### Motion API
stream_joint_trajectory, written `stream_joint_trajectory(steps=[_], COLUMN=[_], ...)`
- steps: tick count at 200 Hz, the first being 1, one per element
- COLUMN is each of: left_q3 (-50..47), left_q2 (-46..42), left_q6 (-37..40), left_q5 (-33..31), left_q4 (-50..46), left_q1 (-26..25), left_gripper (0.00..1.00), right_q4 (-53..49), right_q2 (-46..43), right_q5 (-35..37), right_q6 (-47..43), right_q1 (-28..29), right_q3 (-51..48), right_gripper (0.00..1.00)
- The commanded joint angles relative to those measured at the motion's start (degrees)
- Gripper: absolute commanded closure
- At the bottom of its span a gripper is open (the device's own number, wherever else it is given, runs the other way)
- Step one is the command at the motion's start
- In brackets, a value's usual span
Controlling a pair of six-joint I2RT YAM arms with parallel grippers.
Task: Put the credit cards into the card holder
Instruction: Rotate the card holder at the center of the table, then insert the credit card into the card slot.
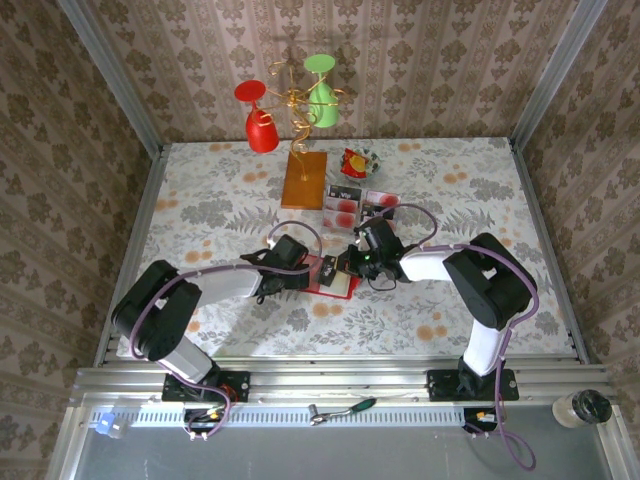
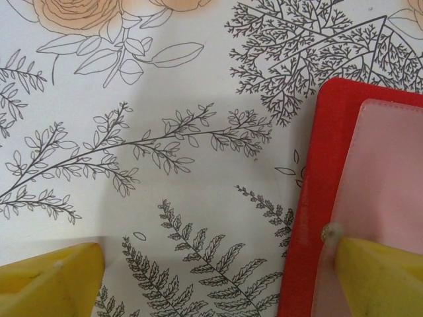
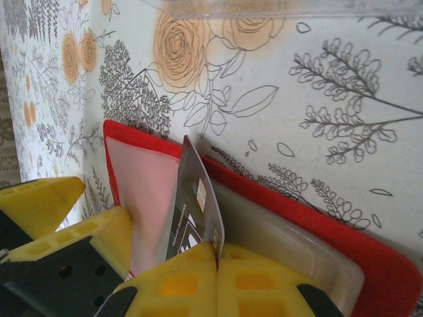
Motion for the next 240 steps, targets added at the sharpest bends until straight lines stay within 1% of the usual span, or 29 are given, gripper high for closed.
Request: stream_joint_trajectory(steps=[1, 37, 81, 110, 151, 240], left_q3=[0.23, -0.36, -1.0, 1.25, 4.14, 2.36], left_q2=[2.2, 1.81, -0.74, -2.77, -0.45, 2.73], left_q6=[1.97, 1.63, 1.27, 3.26, 6.23, 6.34], left_q5=[-1.19, -1.06, -0.34, 0.9, 1.62, 2.65], left_q4=[-2.0, -1.91, -1.68, -2.51, -2.2, 0.7], left_q1=[0.98, 0.89, 0.89, 1.84, 4.26, 4.31], left_gripper=[0.08, 0.08, 0.09, 0.08, 0.08, 0.08], right_q4=[-7.37, -8.09, -6.56, -5.83, -5.57, -8.87], right_q2=[1.35, 1.52, 1.43, 1.48, 0.57, -0.49], right_q5=[-1.56, -2.18, -0.04, 1.54, 3.42, 3.18], right_q6=[-5.18, -5.14, -2.14, -0.7, 0.98, -0.35], right_q1=[0.01, 0.33, 1.5, 1.85, 1.95, 2.3], right_q3=[1.78, 2.46, 0.75, -0.24, -1.34, -0.66], right_gripper=[1.0, 1.0, 1.0, 1.0, 1.0, 1.0])
